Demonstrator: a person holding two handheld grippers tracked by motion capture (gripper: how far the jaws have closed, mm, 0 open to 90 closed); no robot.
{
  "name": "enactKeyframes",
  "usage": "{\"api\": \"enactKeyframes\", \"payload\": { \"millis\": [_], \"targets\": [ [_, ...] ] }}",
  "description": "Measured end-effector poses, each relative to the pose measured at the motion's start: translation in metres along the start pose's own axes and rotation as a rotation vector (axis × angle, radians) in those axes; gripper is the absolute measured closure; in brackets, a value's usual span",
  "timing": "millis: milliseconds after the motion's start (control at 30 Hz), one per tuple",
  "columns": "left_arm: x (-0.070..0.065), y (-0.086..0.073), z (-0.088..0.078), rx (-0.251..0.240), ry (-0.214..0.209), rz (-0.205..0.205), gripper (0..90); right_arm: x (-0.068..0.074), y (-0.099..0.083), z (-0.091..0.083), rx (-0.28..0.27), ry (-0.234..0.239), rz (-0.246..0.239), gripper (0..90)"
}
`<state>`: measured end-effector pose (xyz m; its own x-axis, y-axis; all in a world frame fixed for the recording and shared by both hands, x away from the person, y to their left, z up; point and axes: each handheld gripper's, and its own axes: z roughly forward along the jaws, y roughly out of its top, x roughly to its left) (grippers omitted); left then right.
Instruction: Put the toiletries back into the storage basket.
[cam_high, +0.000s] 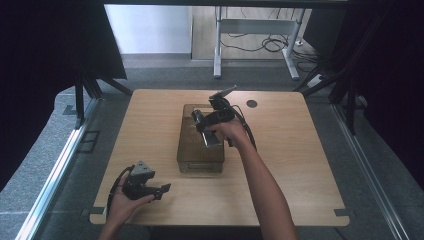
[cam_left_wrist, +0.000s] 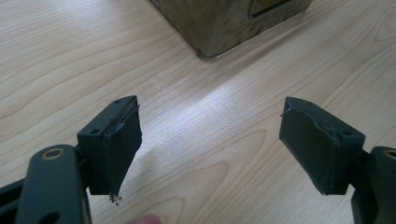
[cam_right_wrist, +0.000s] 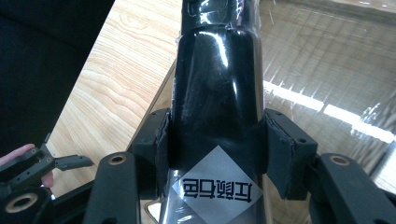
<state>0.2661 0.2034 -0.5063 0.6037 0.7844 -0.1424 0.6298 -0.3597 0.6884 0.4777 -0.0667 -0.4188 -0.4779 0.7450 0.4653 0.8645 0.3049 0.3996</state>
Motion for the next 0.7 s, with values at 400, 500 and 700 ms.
{"api": "enactKeyframes", "payload": {
  "millis": [400, 500, 700],
  "targets": [
    [0.0, 0.0, 0.0, 0.002, 0.0, 0.001, 21.1, 0.001, 0.006, 0.011, 0.0, -0.01, 0.015, 46.4],
    [0.001, 0.0, 0.0, 0.002, 0.0, 0.0, 21.2, 0.002, 0.007, 0.013, 0.002, -0.006, 0.02, 46.4],
    [0.001, 0.0, 0.0, 0.003, -0.002, 0.001, 21.1, 0.002, 0.007, 0.017, 0.005, -0.008, 0.022, 46.4]
  ]
}}
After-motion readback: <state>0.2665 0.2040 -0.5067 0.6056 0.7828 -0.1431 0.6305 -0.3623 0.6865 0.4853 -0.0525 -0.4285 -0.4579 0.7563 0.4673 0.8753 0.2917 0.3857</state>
